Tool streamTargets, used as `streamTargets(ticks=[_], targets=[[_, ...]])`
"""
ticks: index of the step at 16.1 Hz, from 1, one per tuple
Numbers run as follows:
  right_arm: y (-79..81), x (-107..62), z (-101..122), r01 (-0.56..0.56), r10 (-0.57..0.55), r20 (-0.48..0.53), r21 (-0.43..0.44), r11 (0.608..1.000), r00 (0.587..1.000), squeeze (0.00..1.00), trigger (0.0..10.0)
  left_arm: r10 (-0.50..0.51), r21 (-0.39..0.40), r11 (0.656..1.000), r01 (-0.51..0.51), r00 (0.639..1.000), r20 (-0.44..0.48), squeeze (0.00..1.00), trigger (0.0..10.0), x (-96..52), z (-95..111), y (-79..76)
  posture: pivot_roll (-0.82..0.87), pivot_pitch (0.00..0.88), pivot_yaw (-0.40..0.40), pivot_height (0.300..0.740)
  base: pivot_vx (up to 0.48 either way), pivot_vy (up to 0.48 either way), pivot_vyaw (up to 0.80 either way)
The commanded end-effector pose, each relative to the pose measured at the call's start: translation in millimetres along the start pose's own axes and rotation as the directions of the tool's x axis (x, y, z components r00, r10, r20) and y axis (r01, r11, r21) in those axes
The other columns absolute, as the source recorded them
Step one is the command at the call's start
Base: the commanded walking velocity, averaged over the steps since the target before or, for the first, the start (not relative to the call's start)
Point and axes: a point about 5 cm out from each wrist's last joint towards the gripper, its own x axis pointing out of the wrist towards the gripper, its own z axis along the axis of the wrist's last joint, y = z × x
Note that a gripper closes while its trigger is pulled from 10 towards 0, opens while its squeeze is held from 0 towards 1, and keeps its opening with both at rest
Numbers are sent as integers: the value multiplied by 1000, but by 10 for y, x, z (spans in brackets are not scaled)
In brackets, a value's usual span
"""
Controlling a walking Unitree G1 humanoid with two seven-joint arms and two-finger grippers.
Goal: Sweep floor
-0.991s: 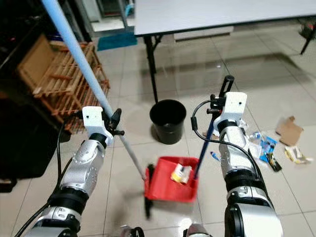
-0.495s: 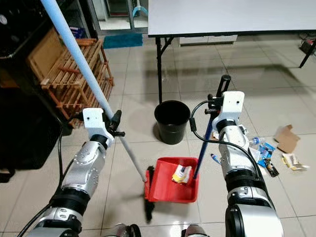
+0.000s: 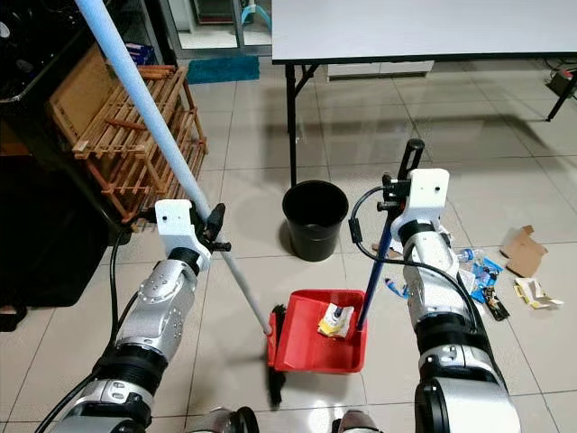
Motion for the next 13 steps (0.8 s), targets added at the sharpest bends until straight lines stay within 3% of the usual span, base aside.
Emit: streamTargets(ticks=[1, 10, 13], targets=[[26, 24, 92, -1, 0, 42, 25, 1000, 999, 0, 10000, -3, -19, 1000, 3, 999, 35, 0, 10000, 11, 59, -7, -251, 85, 63, 740, 0, 0, 0], [-3, 0, 58, 34, -35, 29, 51, 998, 999, 0, 10000, -7, -7, 1000, 7, 1000, 26, 0, 10000, 2, 55, 8, -244, 94, 80, 740, 0, 0, 0], [-15, -3, 60, 38, -40, 30, 52, 998, 999, 0, 10000, -8, -7, 1000, 8, 1000, 25, 0, 10000, 2, 60, 12, -245, 97, 82, 740, 0, 0, -800]])
